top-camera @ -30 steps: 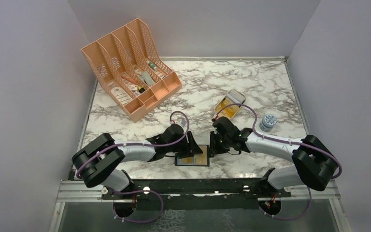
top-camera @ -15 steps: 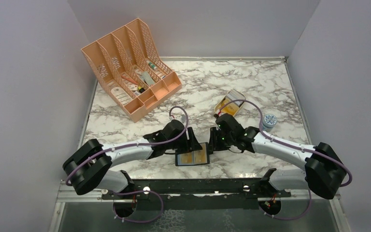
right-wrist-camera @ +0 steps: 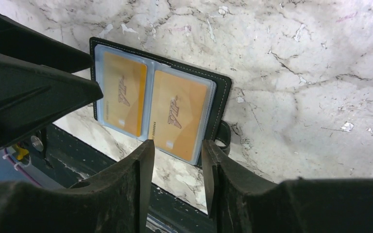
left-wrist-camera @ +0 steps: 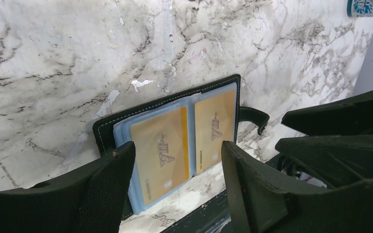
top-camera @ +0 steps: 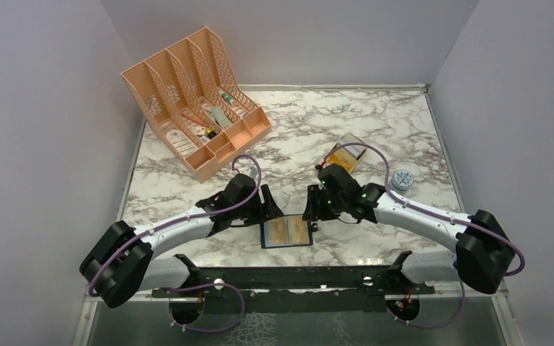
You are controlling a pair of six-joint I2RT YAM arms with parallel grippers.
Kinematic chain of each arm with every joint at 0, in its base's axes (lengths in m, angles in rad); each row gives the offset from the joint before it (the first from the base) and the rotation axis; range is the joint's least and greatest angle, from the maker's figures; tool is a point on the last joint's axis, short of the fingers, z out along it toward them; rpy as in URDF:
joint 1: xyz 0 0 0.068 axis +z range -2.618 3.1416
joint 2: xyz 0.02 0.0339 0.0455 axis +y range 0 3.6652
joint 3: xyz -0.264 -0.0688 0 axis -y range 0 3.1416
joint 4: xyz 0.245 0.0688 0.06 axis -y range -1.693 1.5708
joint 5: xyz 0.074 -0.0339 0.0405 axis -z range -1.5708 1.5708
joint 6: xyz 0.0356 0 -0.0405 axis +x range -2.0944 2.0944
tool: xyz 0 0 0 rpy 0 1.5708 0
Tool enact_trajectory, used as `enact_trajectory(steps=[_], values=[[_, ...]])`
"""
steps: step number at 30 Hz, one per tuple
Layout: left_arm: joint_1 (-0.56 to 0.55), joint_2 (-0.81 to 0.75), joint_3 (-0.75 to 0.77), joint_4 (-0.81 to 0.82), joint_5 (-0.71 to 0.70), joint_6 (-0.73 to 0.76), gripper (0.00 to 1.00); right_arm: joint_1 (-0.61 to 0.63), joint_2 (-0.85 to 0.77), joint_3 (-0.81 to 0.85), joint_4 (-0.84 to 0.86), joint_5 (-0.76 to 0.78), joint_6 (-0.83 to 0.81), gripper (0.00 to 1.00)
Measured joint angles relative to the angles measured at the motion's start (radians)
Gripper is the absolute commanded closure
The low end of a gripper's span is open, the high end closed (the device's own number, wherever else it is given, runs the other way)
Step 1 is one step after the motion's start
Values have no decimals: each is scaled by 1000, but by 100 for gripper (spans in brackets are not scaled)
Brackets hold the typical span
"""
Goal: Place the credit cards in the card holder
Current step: Insert the credit card into the card holder, then turn over the card slot in the card holder.
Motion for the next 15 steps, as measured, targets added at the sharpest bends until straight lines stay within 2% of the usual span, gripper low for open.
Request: enact_trajectory(steps=[6,15], values=[[24,-13,-32,25,52,6,32,3,3,68,-58,46,-5,58],[31,-13,-75,73,89,2,32,41,63,58,-17,16,-1,69]])
